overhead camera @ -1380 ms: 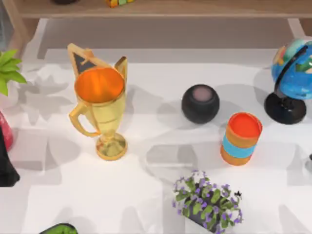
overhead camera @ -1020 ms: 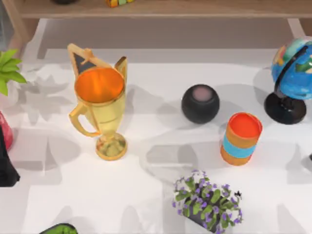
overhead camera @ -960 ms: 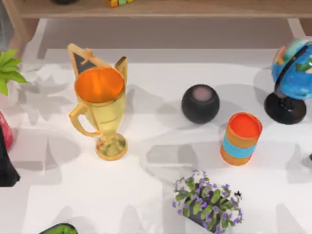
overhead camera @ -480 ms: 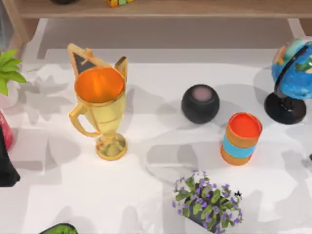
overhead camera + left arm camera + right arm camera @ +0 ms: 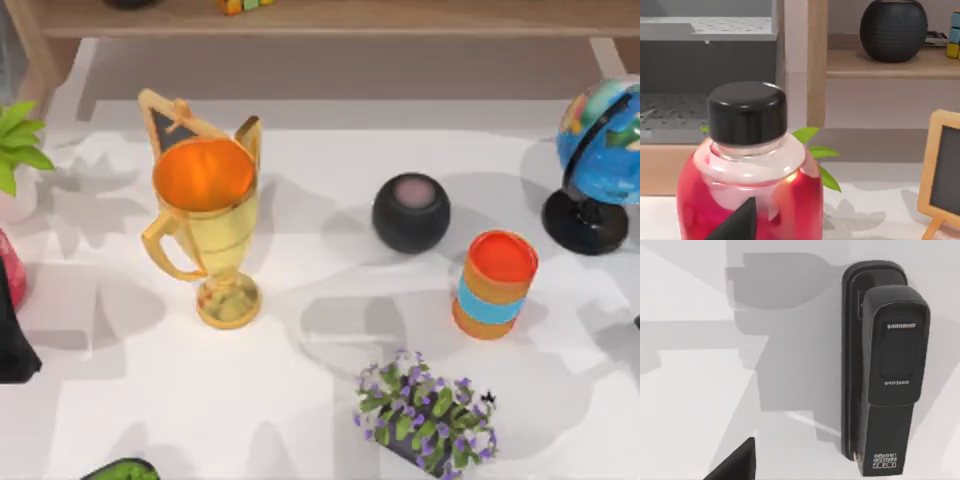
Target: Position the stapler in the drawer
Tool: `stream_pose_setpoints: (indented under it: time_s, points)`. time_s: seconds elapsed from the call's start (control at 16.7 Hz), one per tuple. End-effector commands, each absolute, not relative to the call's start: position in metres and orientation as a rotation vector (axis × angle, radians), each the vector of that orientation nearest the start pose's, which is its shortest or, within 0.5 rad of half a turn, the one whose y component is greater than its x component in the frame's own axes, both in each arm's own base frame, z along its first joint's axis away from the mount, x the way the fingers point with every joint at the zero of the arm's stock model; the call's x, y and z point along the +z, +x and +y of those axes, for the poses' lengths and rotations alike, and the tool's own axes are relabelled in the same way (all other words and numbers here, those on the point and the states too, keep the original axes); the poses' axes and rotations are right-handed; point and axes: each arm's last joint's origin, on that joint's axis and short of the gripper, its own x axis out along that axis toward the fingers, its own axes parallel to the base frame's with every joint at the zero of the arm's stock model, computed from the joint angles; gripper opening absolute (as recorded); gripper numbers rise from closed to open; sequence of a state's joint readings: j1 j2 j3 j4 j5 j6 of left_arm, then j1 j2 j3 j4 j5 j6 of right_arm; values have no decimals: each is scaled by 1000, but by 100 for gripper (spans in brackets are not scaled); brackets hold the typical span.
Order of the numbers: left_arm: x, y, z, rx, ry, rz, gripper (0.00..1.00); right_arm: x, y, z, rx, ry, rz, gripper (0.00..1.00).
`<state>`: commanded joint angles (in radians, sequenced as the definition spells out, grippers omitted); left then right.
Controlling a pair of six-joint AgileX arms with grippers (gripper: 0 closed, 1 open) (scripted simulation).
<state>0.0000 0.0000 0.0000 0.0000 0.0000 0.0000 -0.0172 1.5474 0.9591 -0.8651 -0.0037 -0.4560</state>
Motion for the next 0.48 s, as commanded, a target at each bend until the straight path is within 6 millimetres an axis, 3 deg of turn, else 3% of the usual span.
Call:
stream_pose_setpoints:
  time_s: [0.24, 0.48]
  points:
    - [160, 106, -1, 0, 0, 0, 100, 168, 291, -4, 380, -378, 1531, 100]
    - [160, 106, -1, 0, 0, 0, 100, 167, 293, -4, 384, -380, 1538, 100]
